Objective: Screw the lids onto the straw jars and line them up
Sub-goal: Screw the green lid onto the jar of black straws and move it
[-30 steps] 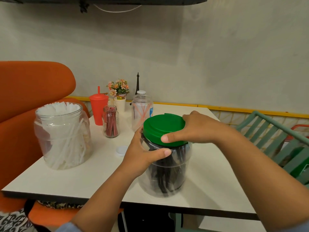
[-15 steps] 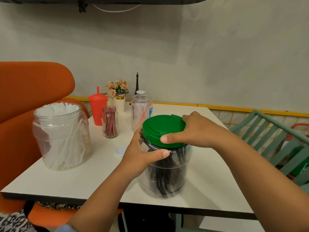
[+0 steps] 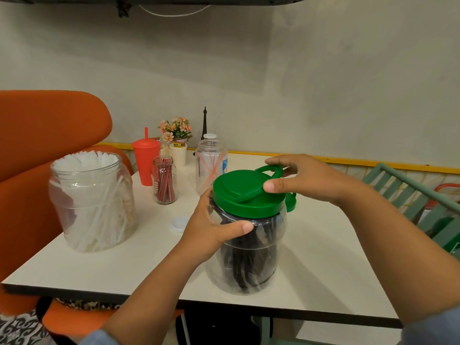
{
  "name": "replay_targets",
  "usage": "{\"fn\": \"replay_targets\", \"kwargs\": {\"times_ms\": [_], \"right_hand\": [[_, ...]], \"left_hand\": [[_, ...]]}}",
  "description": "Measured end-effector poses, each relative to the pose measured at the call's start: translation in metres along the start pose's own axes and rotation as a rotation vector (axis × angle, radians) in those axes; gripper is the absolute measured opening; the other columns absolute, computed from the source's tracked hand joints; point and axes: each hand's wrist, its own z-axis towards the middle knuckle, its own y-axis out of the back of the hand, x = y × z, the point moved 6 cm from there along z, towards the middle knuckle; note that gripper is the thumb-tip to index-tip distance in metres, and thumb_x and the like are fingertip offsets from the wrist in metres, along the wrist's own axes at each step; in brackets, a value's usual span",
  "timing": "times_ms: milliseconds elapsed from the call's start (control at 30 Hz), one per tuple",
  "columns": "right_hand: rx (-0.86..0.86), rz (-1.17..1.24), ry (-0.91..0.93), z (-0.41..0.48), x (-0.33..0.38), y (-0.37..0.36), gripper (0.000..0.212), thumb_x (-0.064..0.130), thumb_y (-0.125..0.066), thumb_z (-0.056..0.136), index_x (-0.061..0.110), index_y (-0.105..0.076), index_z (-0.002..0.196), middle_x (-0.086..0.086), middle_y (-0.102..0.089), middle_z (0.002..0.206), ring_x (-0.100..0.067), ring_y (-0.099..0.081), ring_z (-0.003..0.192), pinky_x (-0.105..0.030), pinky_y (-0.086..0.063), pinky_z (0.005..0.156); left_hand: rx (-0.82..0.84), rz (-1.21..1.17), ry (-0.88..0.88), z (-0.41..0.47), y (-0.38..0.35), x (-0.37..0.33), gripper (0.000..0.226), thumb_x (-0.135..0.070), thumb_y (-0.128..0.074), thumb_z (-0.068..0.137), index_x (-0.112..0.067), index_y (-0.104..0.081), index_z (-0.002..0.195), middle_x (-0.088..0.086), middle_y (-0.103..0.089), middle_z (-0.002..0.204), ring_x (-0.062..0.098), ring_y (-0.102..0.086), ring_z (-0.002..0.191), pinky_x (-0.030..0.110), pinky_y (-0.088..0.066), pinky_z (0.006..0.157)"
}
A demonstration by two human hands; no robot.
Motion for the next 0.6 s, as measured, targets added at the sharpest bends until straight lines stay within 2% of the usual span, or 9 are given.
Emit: {"fn": "replay_targets", "kwargs": {"times_ms": [100, 200, 267, 333, 367, 433, 467, 533, 600], "right_hand": [[0.017, -0.019, 0.015, 0.003, -0.004, -0.001, 0.096, 0.061, -0.063, 0.048, 0.026, -0.044, 0.135, 0.006, -0.048, 0.138, -0.014, -0.048, 0.120, -0.039, -0.039, 0.104], [-0.014, -0.042, 0.052, 0.004, -0.007, 0.002, 0.097, 0.074, -0.064, 0.042, 0.029, -0.053, 0.127, 0.009, -0.054, 0.128, -0.010, -0.050, 0.113, -0.038, -0.040, 0.102], [-0.070, -0.023, 0.094, 0.007, -0.009, 0.005, 0.080, 0.072, -0.063, 0.047, 0.032, -0.060, 0.116, 0.014, -0.059, 0.113, -0.009, -0.054, 0.106, -0.041, -0.043, 0.100], [-0.138, 0.015, 0.138, 0.010, -0.008, 0.008, 0.057, 0.059, -0.062, 0.054, 0.033, -0.063, 0.105, 0.018, -0.059, 0.101, -0.010, -0.056, 0.102, -0.044, -0.046, 0.098], [-0.167, 0.031, 0.162, 0.011, -0.006, 0.010, 0.050, 0.056, -0.061, 0.056, 0.032, -0.064, 0.100, 0.018, -0.059, 0.098, -0.012, -0.057, 0.101, -0.045, -0.046, 0.097], [-0.202, 0.028, 0.210, 0.014, 0.002, 0.010, 0.041, 0.054, -0.060, 0.058, 0.029, -0.065, 0.090, 0.016, -0.059, 0.095, -0.014, -0.057, 0.100, -0.045, -0.046, 0.095], [-0.216, 0.010, 0.232, 0.015, 0.006, 0.011, 0.036, 0.054, -0.060, 0.059, 0.028, -0.065, 0.084, 0.014, -0.059, 0.092, -0.015, -0.057, 0.098, -0.044, -0.046, 0.094], [-0.257, -0.044, 0.252, 0.018, 0.014, 0.013, 0.033, 0.053, -0.065, 0.062, 0.023, -0.064, 0.075, 0.004, -0.061, 0.085, -0.019, -0.057, 0.091, -0.044, -0.047, 0.088], [-0.298, -0.121, 0.256, 0.021, 0.021, 0.013, 0.039, 0.051, -0.069, 0.066, 0.013, -0.064, 0.072, -0.005, -0.060, 0.079, -0.023, -0.055, 0.079, -0.042, -0.046, 0.076]], "left_hand": [[0.005, 0.004, 0.013, 0.000, -0.001, 0.000, 0.087, -0.034, -0.076, 0.049, -0.042, -0.030, 0.122, -0.034, -0.042, 0.109, -0.015, -0.043, 0.099, 0.000, -0.035, 0.072], [0.008, 0.018, 0.016, 0.000, 0.000, 0.001, 0.088, -0.035, -0.076, 0.049, -0.042, -0.030, 0.123, -0.032, -0.043, 0.110, -0.010, -0.045, 0.102, 0.001, -0.035, 0.075], [0.004, 0.027, 0.020, 0.000, 0.000, 0.002, 0.089, -0.035, -0.076, 0.049, -0.041, -0.029, 0.124, -0.025, -0.046, 0.116, -0.002, -0.045, 0.109, 0.008, -0.037, 0.083], [0.003, 0.037, 0.027, 0.000, 0.000, 0.003, 0.090, -0.036, -0.076, 0.049, -0.040, -0.029, 0.125, -0.020, -0.045, 0.122, 0.003, -0.043, 0.114, 0.014, -0.036, 0.089], [0.005, 0.038, 0.026, 0.000, 0.000, 0.003, 0.089, -0.036, -0.076, 0.049, -0.041, -0.029, 0.124, -0.021, -0.045, 0.120, 0.001, -0.044, 0.111, 0.010, -0.037, 0.086], [0.012, 0.033, 0.013, 0.000, -0.001, 0.001, 0.086, -0.035, -0.076, 0.049, -0.042, -0.030, 0.121, -0.030, -0.045, 0.111, -0.010, -0.046, 0.102, -0.005, -0.037, 0.071], [0.011, 0.027, 0.008, 0.000, -0.001, 0.000, 0.085, -0.033, -0.076, 0.050, -0.042, -0.030, 0.120, -0.032, -0.044, 0.109, -0.015, -0.044, 0.099, -0.007, -0.038, 0.065], [0.007, 0.019, 0.008, 0.000, -0.001, 0.000, 0.084, -0.033, -0.076, 0.050, -0.043, -0.031, 0.120, -0.032, -0.045, 0.110, -0.016, -0.045, 0.099, -0.007, -0.038, 0.065], [0.005, 0.023, 0.019, 0.000, -0.001, 0.000, 0.085, -0.035, -0.076, 0.049, -0.043, -0.031, 0.120, -0.029, -0.046, 0.112, -0.010, -0.046, 0.102, -0.002, -0.036, 0.072]]}}
